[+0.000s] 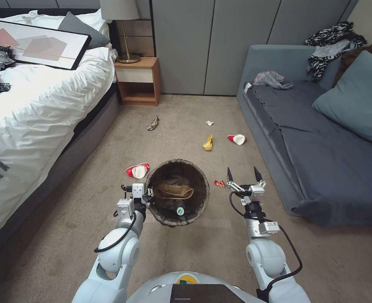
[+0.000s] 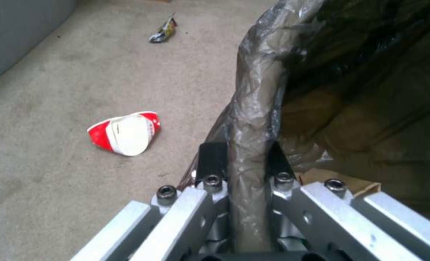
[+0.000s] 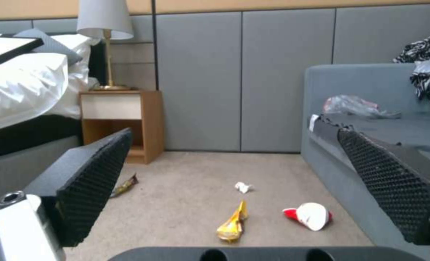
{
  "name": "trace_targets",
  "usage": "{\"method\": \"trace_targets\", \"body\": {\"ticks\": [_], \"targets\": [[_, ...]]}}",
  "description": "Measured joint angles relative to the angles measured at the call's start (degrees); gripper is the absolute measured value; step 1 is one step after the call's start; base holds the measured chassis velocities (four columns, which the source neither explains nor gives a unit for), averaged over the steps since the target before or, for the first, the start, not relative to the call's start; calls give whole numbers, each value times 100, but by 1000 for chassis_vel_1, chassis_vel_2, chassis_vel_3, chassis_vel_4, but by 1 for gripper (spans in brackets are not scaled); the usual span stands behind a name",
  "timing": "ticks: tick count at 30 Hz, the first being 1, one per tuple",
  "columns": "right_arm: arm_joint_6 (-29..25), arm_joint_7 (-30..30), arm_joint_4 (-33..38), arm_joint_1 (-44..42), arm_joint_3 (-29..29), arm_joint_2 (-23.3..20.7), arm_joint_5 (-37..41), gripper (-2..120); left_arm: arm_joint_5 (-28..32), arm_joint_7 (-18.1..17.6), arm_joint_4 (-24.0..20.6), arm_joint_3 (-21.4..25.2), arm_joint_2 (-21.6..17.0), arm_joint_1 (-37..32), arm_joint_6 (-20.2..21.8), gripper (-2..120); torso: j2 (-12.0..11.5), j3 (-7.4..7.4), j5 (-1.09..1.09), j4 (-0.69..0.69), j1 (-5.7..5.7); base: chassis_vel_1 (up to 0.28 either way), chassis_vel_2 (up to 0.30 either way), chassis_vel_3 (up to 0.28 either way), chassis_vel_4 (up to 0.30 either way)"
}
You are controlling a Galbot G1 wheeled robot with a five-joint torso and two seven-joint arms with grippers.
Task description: Pick up the trash bin, then pick up the garbage from the floor and place it into the trash bin.
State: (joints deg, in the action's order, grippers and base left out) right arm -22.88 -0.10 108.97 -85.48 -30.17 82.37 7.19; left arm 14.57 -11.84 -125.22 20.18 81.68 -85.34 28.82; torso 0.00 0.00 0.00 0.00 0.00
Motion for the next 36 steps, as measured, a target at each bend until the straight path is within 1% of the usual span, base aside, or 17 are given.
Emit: {"method": "trace_targets", "body": {"ticks": [15,28,36], "targets": [[13,-34,-45,30,-29,-4,-13,99,-3,-8,31,1,0,10,1,2,0,0,0,1,0,-5,6,6,-9],[-5,-52,-48,21,-33,-20,-18,99,-11,-18,39,-7,-7,25,6,2,0,0,0,0,0,-106,105,116,-98],[-274,-139,-118,81,-29,-31,-40,100,-14,-27,32,-1,-14,27,18,2,0,0,0,0,0,-9,14,15,-12]]}}
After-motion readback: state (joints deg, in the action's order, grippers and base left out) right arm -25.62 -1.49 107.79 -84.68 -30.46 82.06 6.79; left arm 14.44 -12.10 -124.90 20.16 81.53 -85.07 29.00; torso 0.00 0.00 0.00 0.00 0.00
